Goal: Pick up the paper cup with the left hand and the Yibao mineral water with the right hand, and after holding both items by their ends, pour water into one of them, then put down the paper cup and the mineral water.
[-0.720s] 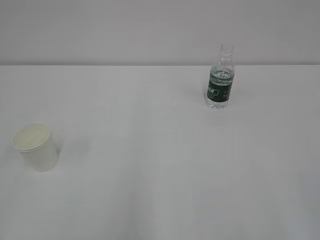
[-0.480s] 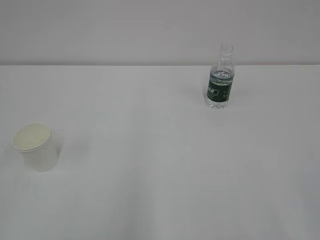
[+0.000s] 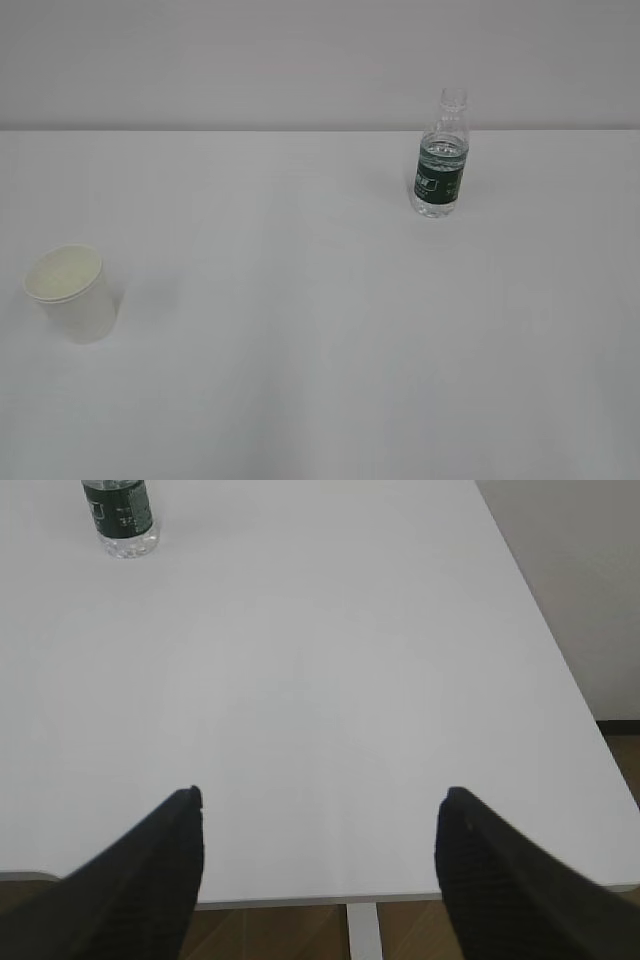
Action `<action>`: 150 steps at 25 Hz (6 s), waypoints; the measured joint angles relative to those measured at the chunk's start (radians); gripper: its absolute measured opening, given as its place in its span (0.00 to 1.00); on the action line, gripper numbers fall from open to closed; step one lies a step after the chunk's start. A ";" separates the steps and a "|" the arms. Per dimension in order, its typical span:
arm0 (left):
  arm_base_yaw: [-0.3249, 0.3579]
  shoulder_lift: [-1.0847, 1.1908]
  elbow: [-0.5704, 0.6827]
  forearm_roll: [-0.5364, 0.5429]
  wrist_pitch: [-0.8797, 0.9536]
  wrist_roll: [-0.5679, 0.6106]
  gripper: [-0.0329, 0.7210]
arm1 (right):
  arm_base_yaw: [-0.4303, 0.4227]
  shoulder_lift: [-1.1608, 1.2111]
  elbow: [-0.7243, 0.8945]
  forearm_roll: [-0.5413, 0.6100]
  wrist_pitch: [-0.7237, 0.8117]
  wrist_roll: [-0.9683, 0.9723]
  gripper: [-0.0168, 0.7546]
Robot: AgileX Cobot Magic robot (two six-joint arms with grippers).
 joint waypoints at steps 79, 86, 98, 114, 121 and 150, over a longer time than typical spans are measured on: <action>-0.002 0.033 -0.042 -0.078 -0.262 0.000 0.87 | 0.000 -0.002 -0.088 0.076 -0.250 -0.009 0.81; -0.002 0.033 -0.042 -0.077 -0.289 0.000 0.84 | 0.000 -0.002 -0.049 0.130 -0.306 -0.012 0.81; -0.002 0.033 -0.042 -0.077 -0.292 0.000 0.83 | 0.000 -0.002 0.010 0.228 -0.395 -0.142 0.81; -0.002 0.048 -0.042 -0.066 -0.292 0.001 0.83 | 0.000 0.151 0.019 0.344 -0.462 -0.272 0.81; -0.002 0.051 -0.042 -0.062 -0.292 0.002 0.83 | 0.000 0.207 0.057 0.367 -0.535 -0.299 0.81; -0.002 0.101 -0.042 -0.054 -0.323 0.002 0.83 | 0.000 0.384 0.181 0.398 -0.886 -0.326 0.81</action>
